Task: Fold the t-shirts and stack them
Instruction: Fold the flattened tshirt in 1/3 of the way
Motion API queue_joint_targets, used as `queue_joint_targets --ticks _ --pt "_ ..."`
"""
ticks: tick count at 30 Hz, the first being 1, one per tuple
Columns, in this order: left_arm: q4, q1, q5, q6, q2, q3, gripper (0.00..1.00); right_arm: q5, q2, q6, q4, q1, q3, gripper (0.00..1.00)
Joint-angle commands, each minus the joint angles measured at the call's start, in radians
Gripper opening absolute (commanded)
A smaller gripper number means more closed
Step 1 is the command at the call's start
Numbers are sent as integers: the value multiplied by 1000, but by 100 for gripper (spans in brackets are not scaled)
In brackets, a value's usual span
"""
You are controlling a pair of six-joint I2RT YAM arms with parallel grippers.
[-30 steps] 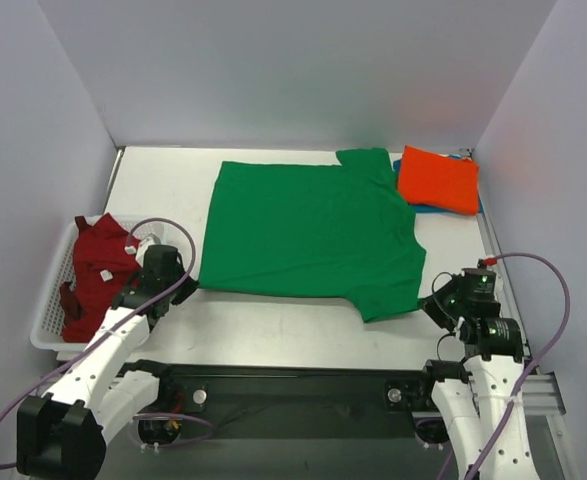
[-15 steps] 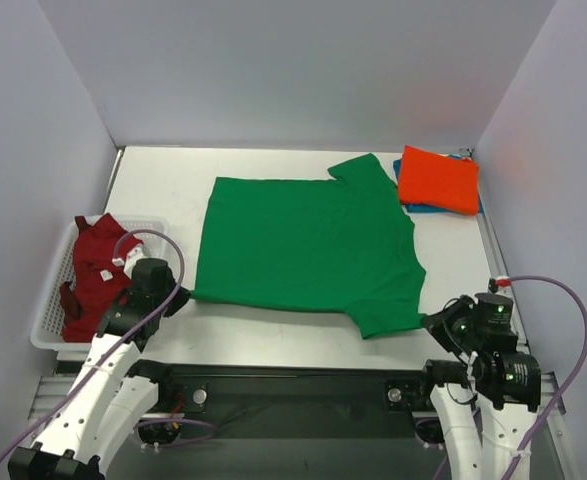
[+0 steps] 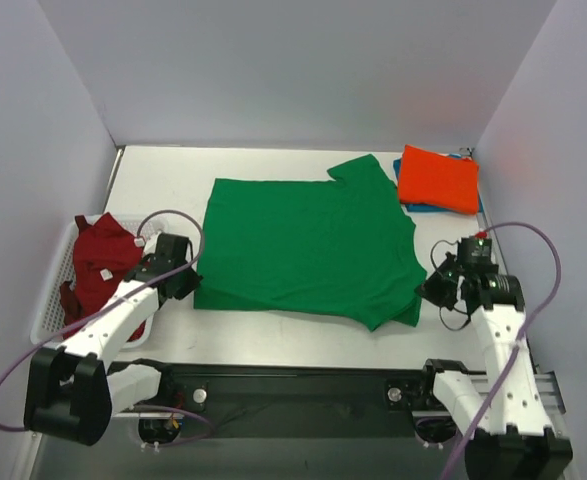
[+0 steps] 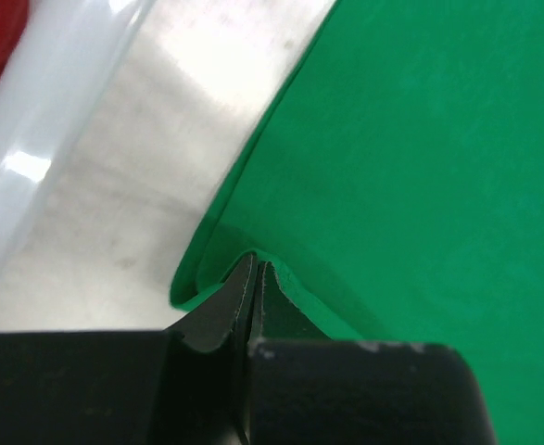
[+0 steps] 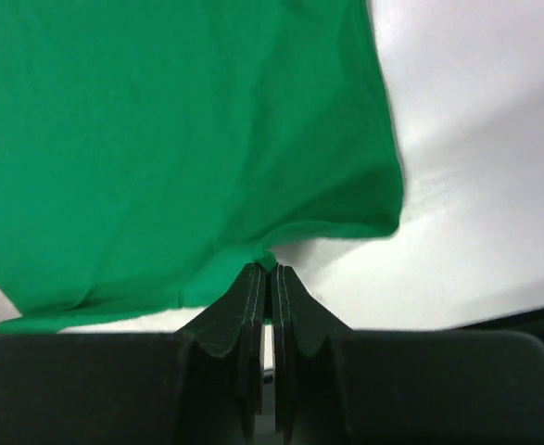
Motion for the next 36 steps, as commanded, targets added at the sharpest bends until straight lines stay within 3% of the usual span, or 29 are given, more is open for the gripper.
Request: queue_joint_targets --ticks 1,5,14,36 --pt "120 -6 -39 -11 90 121 0 42 143 -41 155 23 68 0" --pt "142 -7 -48 -16 218 194 0 72 330 -53 202 47 148 0" --pt "146 -6 -53 -22 387 333 0 99 531 -73 223 57 322 0" --pt "117 48 -73 -17 435 404 0 93 730 -116 231 58 485 0"
